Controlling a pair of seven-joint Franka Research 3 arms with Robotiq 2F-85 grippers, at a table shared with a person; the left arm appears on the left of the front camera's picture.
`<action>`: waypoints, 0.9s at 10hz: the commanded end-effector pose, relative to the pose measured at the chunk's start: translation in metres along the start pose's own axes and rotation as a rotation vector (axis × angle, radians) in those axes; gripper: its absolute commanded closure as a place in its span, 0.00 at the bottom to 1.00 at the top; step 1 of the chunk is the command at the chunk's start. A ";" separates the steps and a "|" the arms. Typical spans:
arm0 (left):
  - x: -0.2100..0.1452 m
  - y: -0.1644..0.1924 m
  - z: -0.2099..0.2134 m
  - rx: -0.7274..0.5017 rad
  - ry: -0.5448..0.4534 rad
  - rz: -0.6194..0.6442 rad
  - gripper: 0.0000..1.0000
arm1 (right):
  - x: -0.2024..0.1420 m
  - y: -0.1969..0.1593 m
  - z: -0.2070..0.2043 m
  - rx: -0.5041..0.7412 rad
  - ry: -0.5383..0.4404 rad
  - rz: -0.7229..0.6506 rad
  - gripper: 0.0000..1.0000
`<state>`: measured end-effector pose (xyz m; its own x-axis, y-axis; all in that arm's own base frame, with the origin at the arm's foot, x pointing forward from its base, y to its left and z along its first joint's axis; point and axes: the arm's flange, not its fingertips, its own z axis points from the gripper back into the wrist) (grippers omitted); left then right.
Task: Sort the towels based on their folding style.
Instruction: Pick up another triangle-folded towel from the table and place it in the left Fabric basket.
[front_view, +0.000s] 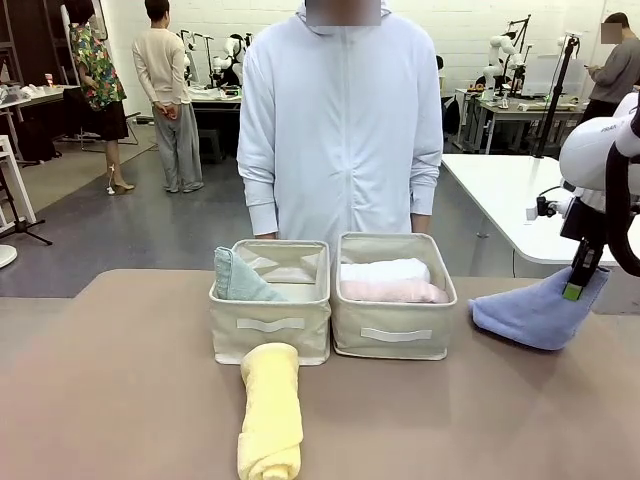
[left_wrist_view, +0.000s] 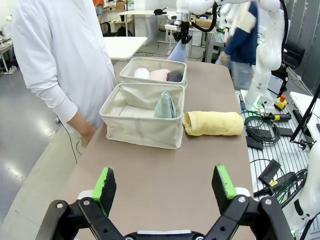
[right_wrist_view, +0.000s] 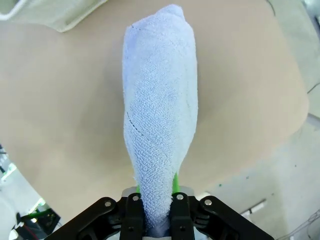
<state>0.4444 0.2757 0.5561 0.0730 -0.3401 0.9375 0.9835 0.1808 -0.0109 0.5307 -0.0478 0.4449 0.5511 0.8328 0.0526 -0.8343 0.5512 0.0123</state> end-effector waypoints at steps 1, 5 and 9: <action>0.000 -0.004 0.000 -0.001 0.020 0.005 0.00 | -0.010 0.038 0.061 -0.028 -0.066 0.041 1.00; 0.000 -0.004 0.000 -0.001 0.020 0.005 0.00 | -0.059 0.124 0.171 -0.222 -0.167 0.020 1.00; 0.000 -0.004 0.000 -0.001 0.020 0.005 0.00 | -0.066 0.128 0.193 -0.221 -0.165 0.037 1.00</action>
<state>0.4444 0.2757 0.5563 0.0727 -0.3405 0.9374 0.9834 0.1810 -0.0106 0.3764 -0.0468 0.6328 0.5138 0.8344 0.1994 -0.8103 0.5483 -0.2067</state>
